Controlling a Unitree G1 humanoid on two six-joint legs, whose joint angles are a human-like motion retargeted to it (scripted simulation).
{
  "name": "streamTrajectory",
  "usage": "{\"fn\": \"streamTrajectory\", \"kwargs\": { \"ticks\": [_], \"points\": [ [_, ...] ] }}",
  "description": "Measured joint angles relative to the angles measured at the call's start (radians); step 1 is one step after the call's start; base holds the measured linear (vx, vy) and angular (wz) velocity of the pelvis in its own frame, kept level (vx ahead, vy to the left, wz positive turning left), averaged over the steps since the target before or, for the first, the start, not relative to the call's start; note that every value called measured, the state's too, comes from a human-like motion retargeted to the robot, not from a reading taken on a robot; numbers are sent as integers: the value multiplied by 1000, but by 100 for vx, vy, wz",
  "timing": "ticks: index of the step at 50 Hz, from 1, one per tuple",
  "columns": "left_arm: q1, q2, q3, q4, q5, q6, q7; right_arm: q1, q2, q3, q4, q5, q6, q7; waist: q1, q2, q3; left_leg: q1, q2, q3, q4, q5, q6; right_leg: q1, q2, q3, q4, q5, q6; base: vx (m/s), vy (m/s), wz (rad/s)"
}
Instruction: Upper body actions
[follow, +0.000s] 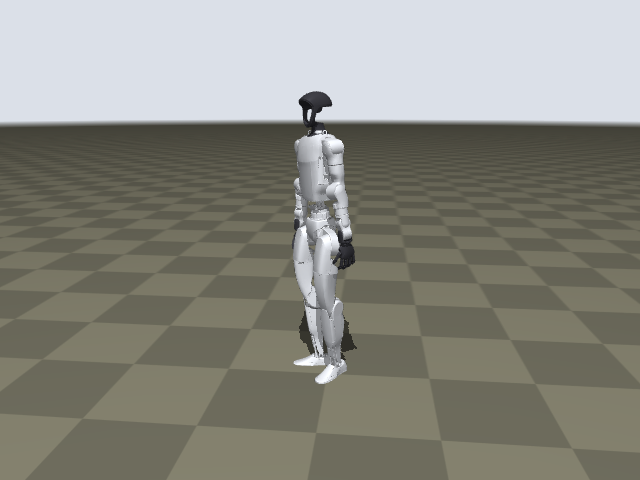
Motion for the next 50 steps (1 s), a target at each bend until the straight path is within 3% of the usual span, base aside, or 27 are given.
{"fn": "streamTrajectory", "kwargs": {
  "ticks": [9, 15, 21, 28, 33, 35, 36, 40, 43, 45, 47, 50],
  "points": [
    [-37, 17, -2, -82, -20, -7, -30, -20, 1, 40, 38, 11, 5, 0, 39, 4, 41, -20, 15, 3, 31, 9, -11, 6, 5, -32, -12, 17, -15, -8, -5, 1],
    [-114, 21, -79, -155, -12, -14, -31, -39, -25, 30, 51, 19, 9, -3, 52, 20, 127, -62, -1, -30, 55, 32, -12, 33, -23, -161, -42, 35, -13, -24, -3, 77],
    [-120, -3, -148, -231, 73, -59, -17, -5, -48, 3, 118, 2, 40, -28, 69, 17, 96, 22, 67, 428, -3, -37, -57, 35, -70, -305, -47, 10, -1, -5, 16, 160],
    [-96, 3, -190, -220, 131, -74, 9, 40, -51, -19, 141, -19, 45, -39, 60, -17, 67, 68, 123, 572, 36, 4, -19, 75, -130, -479, -61, -24, 30, 10, 19, 212],
    [-78, 10, -138, -132, 69, -54, 31, 44, -58, -33, 127, -40, 47, -54, 64, -16, 38, 86, 129, 735, -19, 75, -11, 102, -138, -591, -68, -31, 65, 20, 25, 186],
    [-75, 11, -104, -87, 26, -38, 37, 46, -67, -42, 111, -46, 42, -53, 77, 8, 31, 80, 124, 721, -49, 148, -61, 121, -120, -646, -67, -31, 81, 30, 36, 138],
    [-66, 10, -84, -71, 5, -31, 41, 50, -72, -46, 101, -46, 38, -51, 91, 12, 29, 80, 111, 724, -64, 134, -64, 133, -123, -666, -63, -30, 90, 40, 52, 106],
    [-40, 6, 18, -6, -89, -21, 29, 55, -86, -62, 50, -38, 35, -32, 125, 14, 12, 43, 51, 620, -104, 101, -31, 166, -165, -744, -36, -12, 119, 38, 43, 95],
    [-37, 13, 68, 21, -162, -9, 26, 49, -73, -90, 5, 22, 14, -54, 115, 29, 24, 15, 38, 509, -92, 76, 2, 209, -189, -821, 5, 40, 81, 37, 41, 154],
    [-32, 25, 77, 27, -186, -2, 33, 56, -61, -91, -25, 79, -19, -46, 93, 52, 27, 7, 55, 465, -74, 67, 17, 246, -193, -876, 40, 96, 17, 48, 48, 199],
    [-30, 39, 83, 28, -160, 12, 33, 65, -50, -81, -49, 108, -28, -4, 76, 87, 23, 1, 82, 398, -64, 63, 26, 252, -181, -824, 100, 117, -65, 36, 26, 191],
    [-31, 59, 75, 17, -102, 24, 33, 57, -33, -64, -66, 108, -18, 23, 72, 101, 30, -2, 83, 302, -60, 61, 43, 162, -205, -490, 294, 56, -39, 29, 14, 155]
  ]
}}
